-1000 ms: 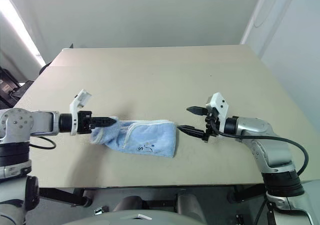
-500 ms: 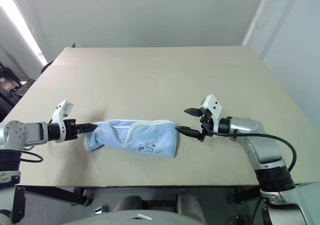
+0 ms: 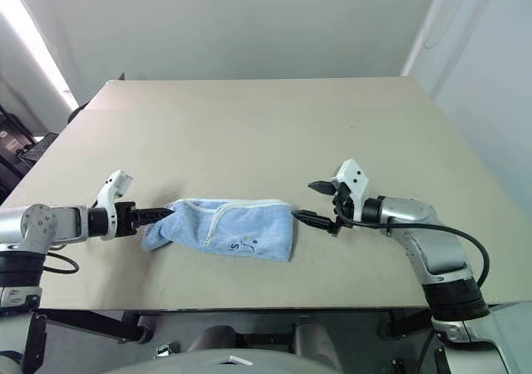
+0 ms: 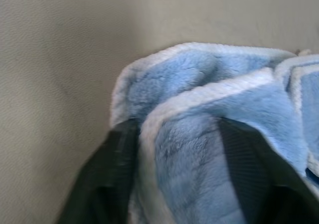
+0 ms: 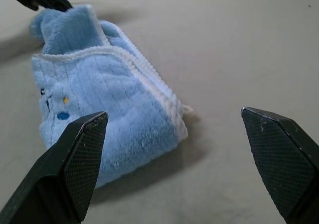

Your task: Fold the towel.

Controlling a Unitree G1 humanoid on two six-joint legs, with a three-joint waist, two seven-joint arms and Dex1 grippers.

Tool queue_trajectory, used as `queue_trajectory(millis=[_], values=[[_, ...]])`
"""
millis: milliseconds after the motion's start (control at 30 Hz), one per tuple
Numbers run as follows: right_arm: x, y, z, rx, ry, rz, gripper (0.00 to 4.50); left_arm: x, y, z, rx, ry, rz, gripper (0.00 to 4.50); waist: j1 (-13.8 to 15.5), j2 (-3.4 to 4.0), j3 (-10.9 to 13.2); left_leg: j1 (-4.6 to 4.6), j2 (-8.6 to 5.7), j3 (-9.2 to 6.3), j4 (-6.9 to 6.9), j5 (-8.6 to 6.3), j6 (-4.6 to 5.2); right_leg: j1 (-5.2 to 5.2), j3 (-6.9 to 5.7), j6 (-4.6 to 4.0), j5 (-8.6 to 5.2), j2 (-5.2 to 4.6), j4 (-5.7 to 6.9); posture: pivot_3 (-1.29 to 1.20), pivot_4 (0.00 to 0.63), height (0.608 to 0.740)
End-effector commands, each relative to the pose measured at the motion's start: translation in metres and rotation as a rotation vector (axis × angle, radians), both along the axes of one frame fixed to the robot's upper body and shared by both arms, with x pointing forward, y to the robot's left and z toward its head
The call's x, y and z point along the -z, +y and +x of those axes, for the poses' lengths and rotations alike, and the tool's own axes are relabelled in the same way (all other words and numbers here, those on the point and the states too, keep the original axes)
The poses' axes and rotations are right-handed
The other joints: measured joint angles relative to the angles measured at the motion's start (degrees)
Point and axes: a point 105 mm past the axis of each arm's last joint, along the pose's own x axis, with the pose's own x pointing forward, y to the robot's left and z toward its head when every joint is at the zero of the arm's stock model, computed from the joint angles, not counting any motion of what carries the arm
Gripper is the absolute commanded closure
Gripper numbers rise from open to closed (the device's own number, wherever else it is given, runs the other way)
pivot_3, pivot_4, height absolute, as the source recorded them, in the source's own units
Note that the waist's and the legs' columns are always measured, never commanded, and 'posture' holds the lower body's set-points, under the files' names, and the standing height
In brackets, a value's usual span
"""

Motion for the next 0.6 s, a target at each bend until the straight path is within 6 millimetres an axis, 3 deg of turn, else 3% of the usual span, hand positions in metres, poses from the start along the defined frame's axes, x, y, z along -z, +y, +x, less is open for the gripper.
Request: queue_trajectory(millis=[33, 367, 533, 600], values=[[-0.009, 0.001, 0.003, 0.003, -0.046, 0.008, 0.00, -0.001, 0.016, -0.005, -0.023, 0.043, 0.075, 0.99, -0.3, 0.00, 0.0, 0.10, 0.02, 0.01, -0.01, 0.00, 0.00, 0.07, 0.03, -0.02, -0.01, 0.05, 0.00, 0.00, 0.000, 0.740], [-0.006, 0.003, 0.004, 0.017, -0.044, 0.004, 0.00, 0.007, 0.030, -0.004, -0.008, 0.044, 0.194, 0.99, 0.0, 0.02, 0.0, 0.17, 0.06, -0.04, -0.01, 0.00, 0.00, 0.08, 0.10, -0.16, -0.02, 0.21, 0.02, 0.00, 0.000, 0.740], [-0.004, 0.002, 0.005, 0.025, -0.044, -0.001, 0.00, 0.026, 0.024, -0.009, 0.052, 0.083, 0.268, 0.99, 0.1, 0.20, -0.1, 0.44, 0.06, -0.05, 0.00, 0.02, -0.02, 0.35, 0.09, -0.18, -0.15, 0.21, 0.11, 0.00, 0.000, 0.740], [-0.004, 0.003, 0.006, 0.029, -0.044, -0.004, 0.00, 0.034, 0.019, -0.010, 0.071, 0.100, 0.271, 0.99, 0.1, 0.23, -0.1, 1.00, 0.06, -0.06, -0.04, 0.01, -0.01, 0.77, 0.10, -0.20, -0.28, 0.24, 0.10, 0.00, 0.000, 0.740]])
